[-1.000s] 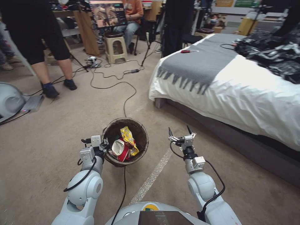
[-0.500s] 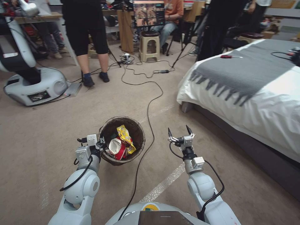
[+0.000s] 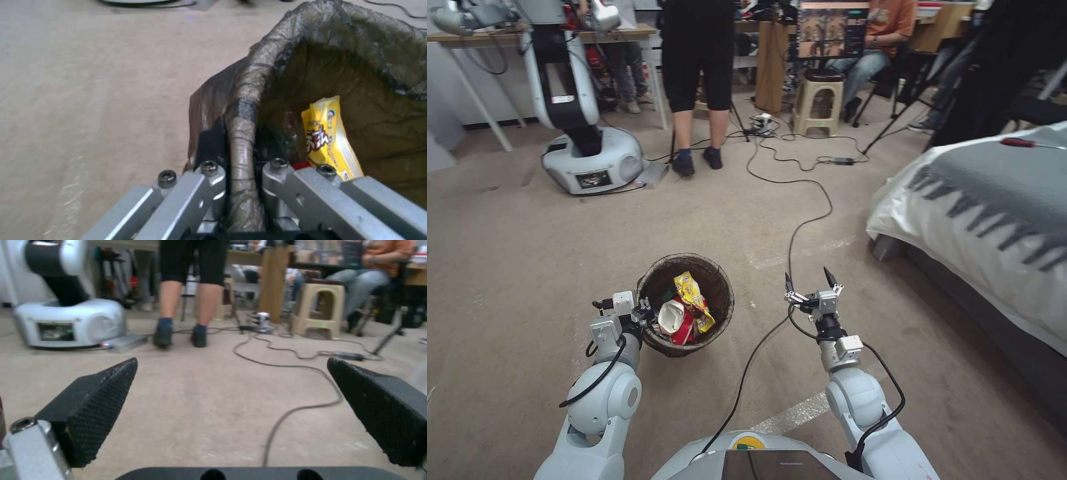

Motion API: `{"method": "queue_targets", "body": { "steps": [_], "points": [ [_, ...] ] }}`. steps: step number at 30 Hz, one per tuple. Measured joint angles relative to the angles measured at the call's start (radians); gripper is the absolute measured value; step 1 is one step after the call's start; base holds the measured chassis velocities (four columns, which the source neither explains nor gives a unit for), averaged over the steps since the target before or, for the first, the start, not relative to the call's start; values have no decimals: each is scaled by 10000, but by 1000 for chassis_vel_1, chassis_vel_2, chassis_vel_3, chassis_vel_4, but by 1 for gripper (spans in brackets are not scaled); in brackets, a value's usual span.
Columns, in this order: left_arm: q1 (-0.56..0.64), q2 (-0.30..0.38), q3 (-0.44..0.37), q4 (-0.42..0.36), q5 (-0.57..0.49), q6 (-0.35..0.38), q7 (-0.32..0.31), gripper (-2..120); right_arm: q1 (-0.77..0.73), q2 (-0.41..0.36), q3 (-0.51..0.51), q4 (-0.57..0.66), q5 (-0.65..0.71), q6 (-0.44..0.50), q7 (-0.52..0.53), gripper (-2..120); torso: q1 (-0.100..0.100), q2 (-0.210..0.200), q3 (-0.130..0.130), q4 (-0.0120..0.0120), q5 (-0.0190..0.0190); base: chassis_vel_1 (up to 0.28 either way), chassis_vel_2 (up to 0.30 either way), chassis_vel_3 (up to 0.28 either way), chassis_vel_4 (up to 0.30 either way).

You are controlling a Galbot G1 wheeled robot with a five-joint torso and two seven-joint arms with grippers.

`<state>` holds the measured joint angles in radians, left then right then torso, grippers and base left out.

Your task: Pick up the trash bin, then pick up the garbage from the floor and place it into the trash bin.

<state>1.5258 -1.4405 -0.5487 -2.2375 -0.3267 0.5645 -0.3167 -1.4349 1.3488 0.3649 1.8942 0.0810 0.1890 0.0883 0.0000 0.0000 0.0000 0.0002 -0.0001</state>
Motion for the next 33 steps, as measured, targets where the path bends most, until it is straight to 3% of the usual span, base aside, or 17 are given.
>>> {"method": "queue_targets", "body": {
  "steps": [14, 18, 22, 33],
  "points": [
    [24, -27, -51, 143, 23, -332, -191, 4, 21, 41, -74, -19, -53, 15, -29, 100, 0, 0, 0, -4, 1, 30, 28, 24, 27],
    [-47, -111, -128, 44, -1018, 881, -1496, 4, -10, 39, -76, -14, -71, 24, -29, 100, 0, 0, 0, -2, 0, 0, 0, 0, 0],
    [-90, -109, -308, 308, -1619, 1335, -1930, 4, -13, 41, -93, -14, -72, 48, -29, 100, 0, 0, 0, -3, 2, 0, 0, 0, 0],
    [-213, -128, -582, 1319, -2274, 1629, -2177, 4, -30, 72, -106, -142, -109, 259, -65, 100, -1, 3, -3, 3, 13, 0, 0, 0, 0]
  ]
}}
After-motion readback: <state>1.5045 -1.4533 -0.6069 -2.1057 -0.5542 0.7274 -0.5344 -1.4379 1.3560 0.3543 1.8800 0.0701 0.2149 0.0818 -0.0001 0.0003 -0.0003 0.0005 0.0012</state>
